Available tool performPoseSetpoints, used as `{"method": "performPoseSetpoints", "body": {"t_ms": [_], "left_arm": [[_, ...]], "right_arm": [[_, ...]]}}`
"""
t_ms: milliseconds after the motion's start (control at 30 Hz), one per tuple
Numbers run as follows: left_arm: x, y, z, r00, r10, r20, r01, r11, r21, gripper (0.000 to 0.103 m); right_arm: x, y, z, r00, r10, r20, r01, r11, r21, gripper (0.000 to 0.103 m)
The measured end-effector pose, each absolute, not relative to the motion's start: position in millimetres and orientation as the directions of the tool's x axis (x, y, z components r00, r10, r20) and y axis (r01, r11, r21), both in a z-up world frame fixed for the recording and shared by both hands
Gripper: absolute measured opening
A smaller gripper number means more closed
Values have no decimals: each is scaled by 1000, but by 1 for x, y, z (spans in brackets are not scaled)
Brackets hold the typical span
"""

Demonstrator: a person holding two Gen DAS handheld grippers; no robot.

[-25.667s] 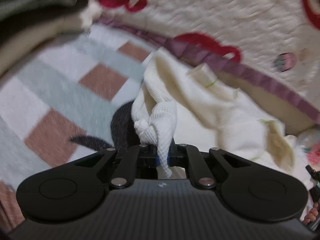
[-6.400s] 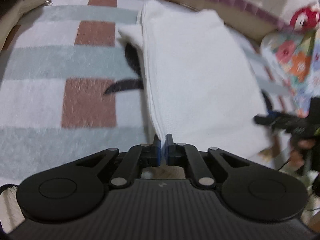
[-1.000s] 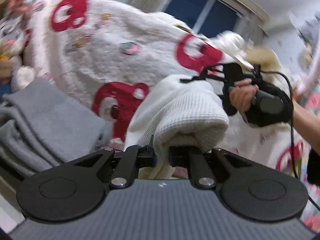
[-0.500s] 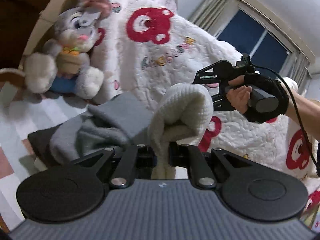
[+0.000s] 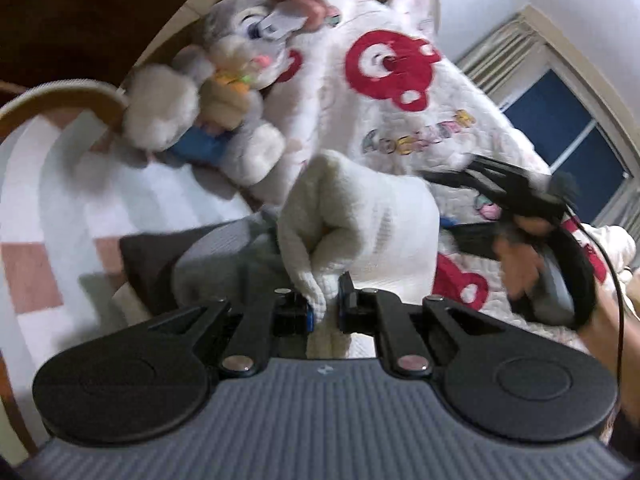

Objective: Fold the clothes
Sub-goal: 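Lift the rolled cream garment with both tools and carry it toward the clothes stack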

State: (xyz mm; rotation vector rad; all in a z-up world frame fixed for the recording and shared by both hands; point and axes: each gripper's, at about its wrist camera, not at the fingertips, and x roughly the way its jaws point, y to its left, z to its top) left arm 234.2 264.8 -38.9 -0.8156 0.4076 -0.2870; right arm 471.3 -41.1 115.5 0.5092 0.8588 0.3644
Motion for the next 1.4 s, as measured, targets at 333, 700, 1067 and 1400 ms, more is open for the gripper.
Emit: {"method": "performPoseSetpoints", "body": {"t_ms": [333,700,1067,1400], "left_arm": [[245,268,-37,875,-387,-292,24,635,-772,11],[235,261,-12,908,-336,-250,89,737,-670,15],[244,268,-23,901,-320,-292,45,739,-672,12],[244,298,-41,883,-285,-374,-129,619,-775,17]], "right_arm": [[333,-118,106,740,303,-601,-126,940,318,61],[289,-159,-3,695,559,-452,-24,647,762,61],[306,-157,-11,787,537,-304,-124,621,774,21],[332,-107,46,728,469,-500,-336,880,336,40]]}}
